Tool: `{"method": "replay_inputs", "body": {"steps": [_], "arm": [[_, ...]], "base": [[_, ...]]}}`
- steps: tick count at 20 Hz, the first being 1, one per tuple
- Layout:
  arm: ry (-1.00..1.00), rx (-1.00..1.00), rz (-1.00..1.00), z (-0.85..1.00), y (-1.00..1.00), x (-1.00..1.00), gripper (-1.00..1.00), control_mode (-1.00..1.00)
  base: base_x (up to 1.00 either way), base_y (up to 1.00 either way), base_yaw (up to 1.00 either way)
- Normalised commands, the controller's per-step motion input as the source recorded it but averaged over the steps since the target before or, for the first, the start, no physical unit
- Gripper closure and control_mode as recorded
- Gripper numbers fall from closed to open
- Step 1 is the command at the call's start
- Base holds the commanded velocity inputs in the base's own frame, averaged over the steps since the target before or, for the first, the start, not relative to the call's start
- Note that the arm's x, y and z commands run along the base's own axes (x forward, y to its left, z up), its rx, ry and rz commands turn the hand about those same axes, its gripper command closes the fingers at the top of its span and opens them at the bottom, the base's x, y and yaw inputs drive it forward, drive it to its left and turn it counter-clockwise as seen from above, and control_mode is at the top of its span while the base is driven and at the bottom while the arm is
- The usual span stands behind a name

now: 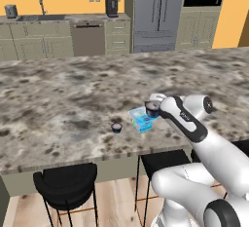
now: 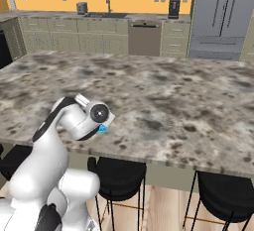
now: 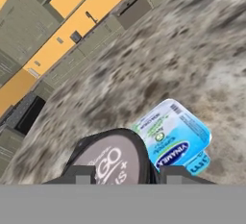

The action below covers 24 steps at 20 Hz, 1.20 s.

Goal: Stack the yogurt containers by placing the smaller containers on top of the larger containers.

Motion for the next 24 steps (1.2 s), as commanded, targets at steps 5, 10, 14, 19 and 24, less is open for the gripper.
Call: {"method": "replay_inputs", "body": {"steps": [5,10,14,19,24], "arm": [[0.0,0.0,0.0,-0.14,0.0,0.14,1.0,-1.0],[0.0,0.0,0.0,-0.14,0.0,0.1,1.0,-1.0],[0.0,0.0,0.0,-0.11,0.0,0.12,1.0,-1.0],[0.0,0.0,0.0,-0.1,0.0,0.11,1.0,-1.0],[0.0,0.0,0.0,-0.09,0.0,0.12,1.0,-1.0]], "base": [[0.0,0.0,0.0],[0.0,0.0,0.0],[0.0,0.0,0.0],[0.0,0.0,0.0],[0.0,0.0,0.0]]}}
